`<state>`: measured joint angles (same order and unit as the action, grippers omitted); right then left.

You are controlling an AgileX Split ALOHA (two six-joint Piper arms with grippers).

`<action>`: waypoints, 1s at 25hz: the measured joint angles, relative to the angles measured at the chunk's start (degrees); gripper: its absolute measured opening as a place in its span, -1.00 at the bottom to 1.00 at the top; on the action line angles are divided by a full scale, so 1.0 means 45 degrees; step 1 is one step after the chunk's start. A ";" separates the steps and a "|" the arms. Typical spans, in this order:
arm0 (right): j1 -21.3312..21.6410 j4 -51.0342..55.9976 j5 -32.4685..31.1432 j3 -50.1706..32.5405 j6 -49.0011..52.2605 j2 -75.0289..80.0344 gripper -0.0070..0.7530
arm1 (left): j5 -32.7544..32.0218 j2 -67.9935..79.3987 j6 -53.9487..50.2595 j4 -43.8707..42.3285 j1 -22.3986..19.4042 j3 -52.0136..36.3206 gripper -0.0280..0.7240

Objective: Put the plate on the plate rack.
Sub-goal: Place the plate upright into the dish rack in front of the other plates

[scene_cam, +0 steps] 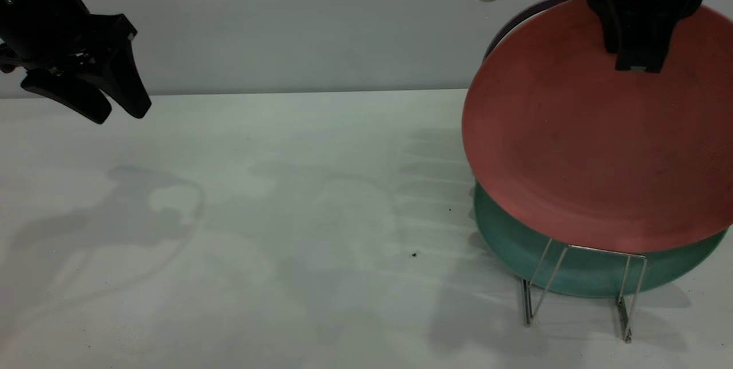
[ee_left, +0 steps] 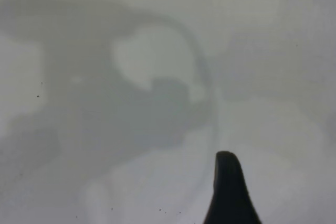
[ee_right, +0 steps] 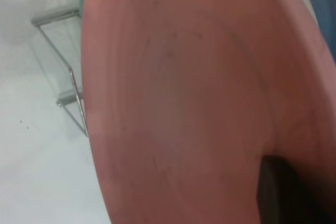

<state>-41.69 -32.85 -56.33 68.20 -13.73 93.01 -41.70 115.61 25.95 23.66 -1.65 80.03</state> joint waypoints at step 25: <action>0.0000 -0.0633 0.2660 -0.2364 0.1720 -0.0010 -0.78 | 0.0004 0.0000 -0.0011 0.0011 0.0000 0.0000 0.47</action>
<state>-41.69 -35.70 -44.36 57.56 -5.99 92.96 -41.68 115.61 25.90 23.71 -1.65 80.03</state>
